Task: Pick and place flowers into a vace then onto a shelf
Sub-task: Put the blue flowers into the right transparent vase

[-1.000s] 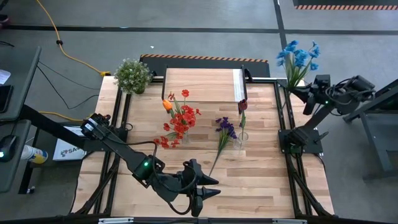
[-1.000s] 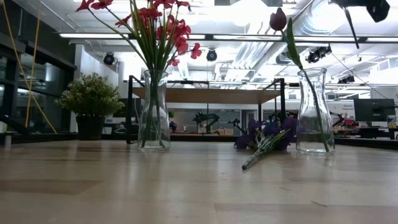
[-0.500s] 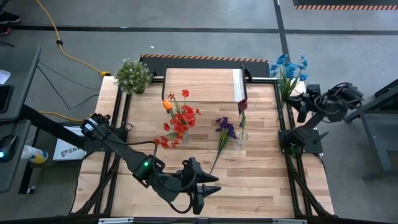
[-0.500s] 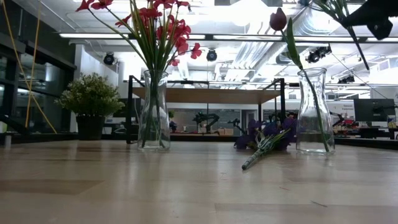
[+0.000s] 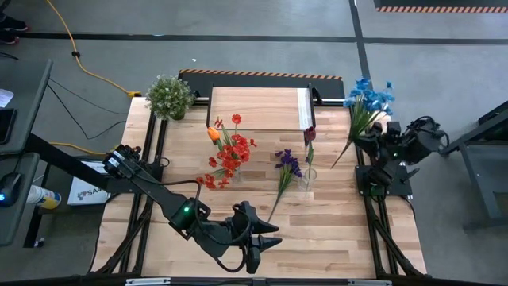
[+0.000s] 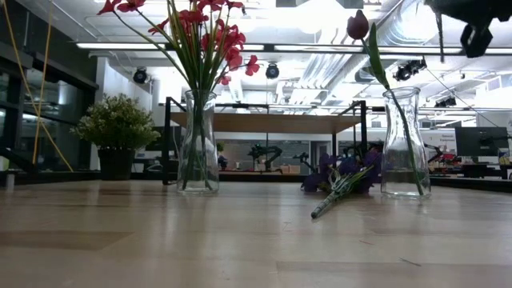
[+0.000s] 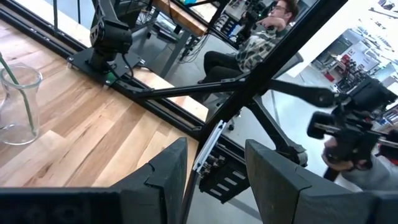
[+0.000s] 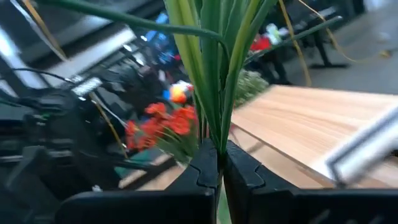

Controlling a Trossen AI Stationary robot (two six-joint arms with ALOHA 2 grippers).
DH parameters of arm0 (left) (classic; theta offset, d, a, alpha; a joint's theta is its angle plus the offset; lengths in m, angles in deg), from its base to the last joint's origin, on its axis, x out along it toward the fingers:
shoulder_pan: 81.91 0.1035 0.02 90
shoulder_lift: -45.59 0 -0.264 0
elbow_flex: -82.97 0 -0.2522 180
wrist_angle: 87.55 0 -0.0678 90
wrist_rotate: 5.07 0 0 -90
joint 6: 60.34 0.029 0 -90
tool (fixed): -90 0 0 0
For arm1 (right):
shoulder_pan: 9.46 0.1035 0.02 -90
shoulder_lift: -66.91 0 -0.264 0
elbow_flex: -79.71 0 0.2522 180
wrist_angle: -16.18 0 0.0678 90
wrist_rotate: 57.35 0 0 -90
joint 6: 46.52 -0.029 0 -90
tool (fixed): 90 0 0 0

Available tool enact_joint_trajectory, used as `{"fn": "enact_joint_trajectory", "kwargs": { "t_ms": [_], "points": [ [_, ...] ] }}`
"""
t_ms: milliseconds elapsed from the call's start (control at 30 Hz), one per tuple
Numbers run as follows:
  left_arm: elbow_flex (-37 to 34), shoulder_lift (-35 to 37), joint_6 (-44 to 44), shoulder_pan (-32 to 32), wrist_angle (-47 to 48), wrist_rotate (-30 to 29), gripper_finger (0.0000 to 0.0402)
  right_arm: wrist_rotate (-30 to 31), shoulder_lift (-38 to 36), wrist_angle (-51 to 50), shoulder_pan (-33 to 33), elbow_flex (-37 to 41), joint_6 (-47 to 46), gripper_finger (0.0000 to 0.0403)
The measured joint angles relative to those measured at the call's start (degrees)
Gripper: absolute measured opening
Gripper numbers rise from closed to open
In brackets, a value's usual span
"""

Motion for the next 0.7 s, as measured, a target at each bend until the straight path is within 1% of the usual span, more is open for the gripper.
{"fn": "enact_joint_trajectory", "kwargs": {
  "t_ms": [167, 300, 500, 700],
  "points": [
    [0.0, 0.0, 0.01, 0.0, 0.14, 0.0, 0.0195, -2.34, 0.53, 20.46, 0.01, 8.05, 11.03, 0.0],
    [0.0, 0.0, 0.01, 0.0, 0.17, 0.0, 0.0195, 0.1, 0.63, 28.87, 0.01, 13.56, 15.0, 0.0],
    [0.0, 0.0, 0.0, 0.0, 0.38, 0.0, 0.0195, 2.06, 0.65, 37.61, 0.0, 19.82, 18.37, 0.0],
    [0.0, 0.0, 0.01, 0.02, 0.55, -0.01, 0.0195, 3.96, 0.65, 39.55, 0.01, 21.92, 20.61, 0.0]
  ]
}}
